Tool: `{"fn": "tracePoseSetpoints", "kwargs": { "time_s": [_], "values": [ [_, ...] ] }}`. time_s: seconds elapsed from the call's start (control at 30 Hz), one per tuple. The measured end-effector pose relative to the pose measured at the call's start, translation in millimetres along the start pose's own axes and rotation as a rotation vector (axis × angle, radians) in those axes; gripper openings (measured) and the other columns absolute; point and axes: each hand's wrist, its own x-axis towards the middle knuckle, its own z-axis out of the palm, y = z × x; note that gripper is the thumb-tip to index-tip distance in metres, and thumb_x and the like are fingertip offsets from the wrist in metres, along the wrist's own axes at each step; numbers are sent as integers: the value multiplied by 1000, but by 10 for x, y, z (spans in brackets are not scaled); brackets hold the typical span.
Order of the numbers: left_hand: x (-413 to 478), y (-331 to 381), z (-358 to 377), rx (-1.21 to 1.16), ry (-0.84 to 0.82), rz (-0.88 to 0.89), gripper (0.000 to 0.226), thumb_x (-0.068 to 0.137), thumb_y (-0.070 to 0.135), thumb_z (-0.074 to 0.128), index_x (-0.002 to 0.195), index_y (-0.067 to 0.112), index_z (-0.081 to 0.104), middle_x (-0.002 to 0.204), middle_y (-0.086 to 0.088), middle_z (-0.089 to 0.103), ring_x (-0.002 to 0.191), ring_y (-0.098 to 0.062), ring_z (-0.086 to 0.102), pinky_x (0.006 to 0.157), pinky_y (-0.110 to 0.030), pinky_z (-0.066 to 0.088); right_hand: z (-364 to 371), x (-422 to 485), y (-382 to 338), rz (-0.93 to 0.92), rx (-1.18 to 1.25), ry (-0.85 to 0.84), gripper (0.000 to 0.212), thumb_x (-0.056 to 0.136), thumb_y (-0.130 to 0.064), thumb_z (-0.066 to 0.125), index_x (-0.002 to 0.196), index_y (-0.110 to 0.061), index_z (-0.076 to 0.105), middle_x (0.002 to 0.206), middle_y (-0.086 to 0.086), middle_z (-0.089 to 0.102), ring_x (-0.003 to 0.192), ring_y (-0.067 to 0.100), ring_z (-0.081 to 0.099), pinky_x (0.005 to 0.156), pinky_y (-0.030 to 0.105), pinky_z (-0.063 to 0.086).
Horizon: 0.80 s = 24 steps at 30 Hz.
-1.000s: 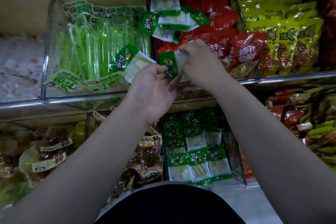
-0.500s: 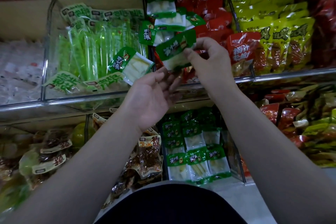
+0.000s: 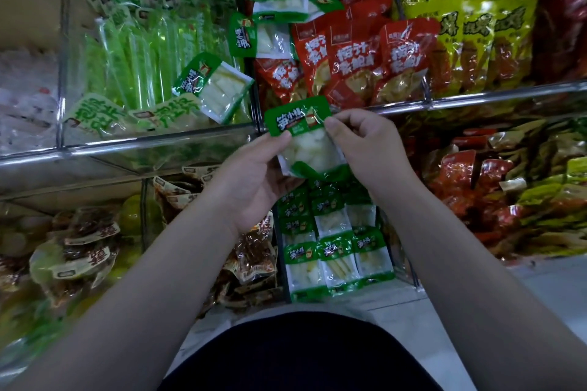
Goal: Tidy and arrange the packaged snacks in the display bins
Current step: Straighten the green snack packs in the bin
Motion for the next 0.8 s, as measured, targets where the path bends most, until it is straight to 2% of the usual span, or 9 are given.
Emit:
{"fn": "tracePoseSetpoints", "kwargs": {
  "time_s": [0.1,0.27,0.37,0.43,0.5,0.6,0.73,0.8],
  "values": [
    [19,-138,26,-5,68,-35,15,96,18,52,85,16,62,82,-4,73,72,-16,68,64,-27,54,-55,-76,118,51,-24,8,16,94,-24,62,82,-17,70,80,1,70,71,11,61,65,33,54],
    [46,-363,78,11,163,-112,6,96,14,54,93,12,59,77,-5,68,57,-12,64,48,-20,51,-165,-207,392,136,-15,36,17,94,-25,62,79,-19,68,77,11,68,66,15,55,62,36,50],
    [65,-522,97,18,187,-143,6,97,10,54,102,8,57,65,-1,66,49,-7,60,49,-21,53,-247,-279,565,183,-12,48,18,94,-24,61,77,-21,66,60,-9,61,55,4,51,52,22,45],
    [74,-636,122,18,215,-161,15,97,9,53,112,7,57,70,-3,66,52,-8,60,50,-21,53,-296,-324,673,229,-9,48,17,95,-24,60,79,-22,66,51,-15,54,46,2,44,45,19,38],
    [83,-757,150,39,242,-178,24,97,7,52,121,4,58,80,-6,66,58,-10,62,51,-21,53,-334,-371,790,272,-1,43,16,96,-23,58,82,-23,65,58,-8,58,52,10,48,49,26,42],
    [91,-928,171,62,286,-212,32,97,6,51,128,2,56,93,-11,69,69,-14,65,59,-25,58,-370,-438,943,328,12,3,12,96,-20,57,88,-26,64,79,10,64,69,22,54,69,52,54],
    [89,-1103,198,65,323,-244,36,95,2,51,131,-1,52,111,-20,67,82,-20,64,74,-33,57,-410,-511,1110,401,27,-40,9,97,-21,56,93,-28,61,87,8,66,74,22,57,78,47,55],
    [76,-1163,214,50,328,-247,31,95,1,49,125,0,57,107,-18,70,83,-20,66,73,-30,58,-419,-551,1188,428,37,-57,8,97,-21,56,97,-26,62,89,10,67,75,22,57,77,46,55]
  ]
}}
